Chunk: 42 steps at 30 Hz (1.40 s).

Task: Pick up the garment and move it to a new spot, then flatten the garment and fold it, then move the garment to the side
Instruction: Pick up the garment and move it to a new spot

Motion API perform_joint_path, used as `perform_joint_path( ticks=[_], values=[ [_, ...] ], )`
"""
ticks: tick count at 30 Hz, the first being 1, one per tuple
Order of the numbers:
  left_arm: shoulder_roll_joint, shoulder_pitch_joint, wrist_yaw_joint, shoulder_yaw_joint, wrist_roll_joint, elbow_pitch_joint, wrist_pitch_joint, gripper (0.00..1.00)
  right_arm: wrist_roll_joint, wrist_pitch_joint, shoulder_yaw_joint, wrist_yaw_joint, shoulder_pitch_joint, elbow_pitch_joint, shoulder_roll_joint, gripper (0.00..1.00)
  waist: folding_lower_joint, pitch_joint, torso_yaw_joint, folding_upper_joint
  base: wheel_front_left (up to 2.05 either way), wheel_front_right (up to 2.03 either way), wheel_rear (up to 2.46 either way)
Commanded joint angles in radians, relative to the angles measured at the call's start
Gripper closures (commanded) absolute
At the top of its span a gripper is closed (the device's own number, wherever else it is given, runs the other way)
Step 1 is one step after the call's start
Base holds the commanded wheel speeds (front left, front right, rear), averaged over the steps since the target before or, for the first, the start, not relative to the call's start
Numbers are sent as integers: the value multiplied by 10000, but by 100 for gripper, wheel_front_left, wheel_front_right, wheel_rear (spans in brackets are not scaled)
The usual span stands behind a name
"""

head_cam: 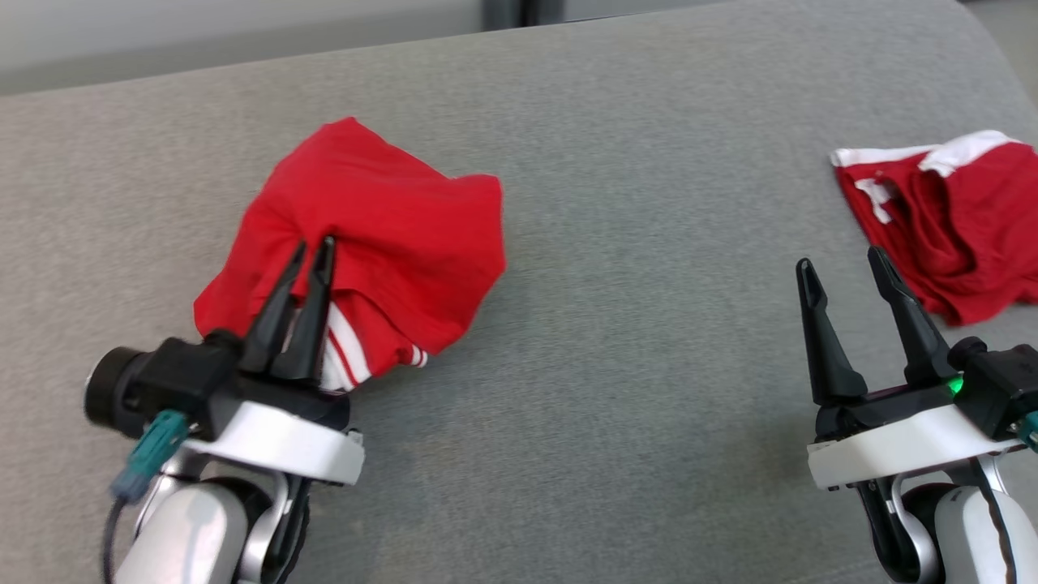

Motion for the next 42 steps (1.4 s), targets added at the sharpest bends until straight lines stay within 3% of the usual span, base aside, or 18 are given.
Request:
perform_joint_path(
  ticks=[1,8,13,14,15,16,27,42],
  values=[
    [4,-292,-97,-80,114,151,1,100,120,-81,14,-2,-12,39,-28,0,0,70,-504,-1,0,0,0],
    [-465,-1147,-755,-1167,222,1918,277,100,692,-495,154,-2,-52,340,-25,0,0,484,-1731,-1,0,0,0],
    [-732,-1447,-1137,-1628,101,3352,363,100,993,-809,163,-2,28,662,-21,0,0,737,-2233,-1,0,0,0],
    [-756,-1510,-1191,-1657,86,3580,316,74,1014,-859,165,-2,31,712,-23,0,0,757,-2273,-1,0,0,0],
    [-796,-1556,-1223,-1685,60,3770,253,14,1017,-908,147,-2,38,771,-23,0,0,764,-2291,-1,0,0,0],
    [-842,-1587,-1273,-1705,34,3898,186,0,1029,-917,131,-2,38,809,-23,0,0,768,-2290,-1,0,0,0],
    [-1173,-1329,-1362,-1695,-131,3423,-1276,0,601,-817,-109,-2,-41,852,-25,0,0,94,-1387,-1,0,0,0],
    [-256,-343,-214,596,-813,2318,-2092,0,-170,-147,-346,-2,251,331,-31,0,0,-825,473,-1,0,0,0]
  ],
)
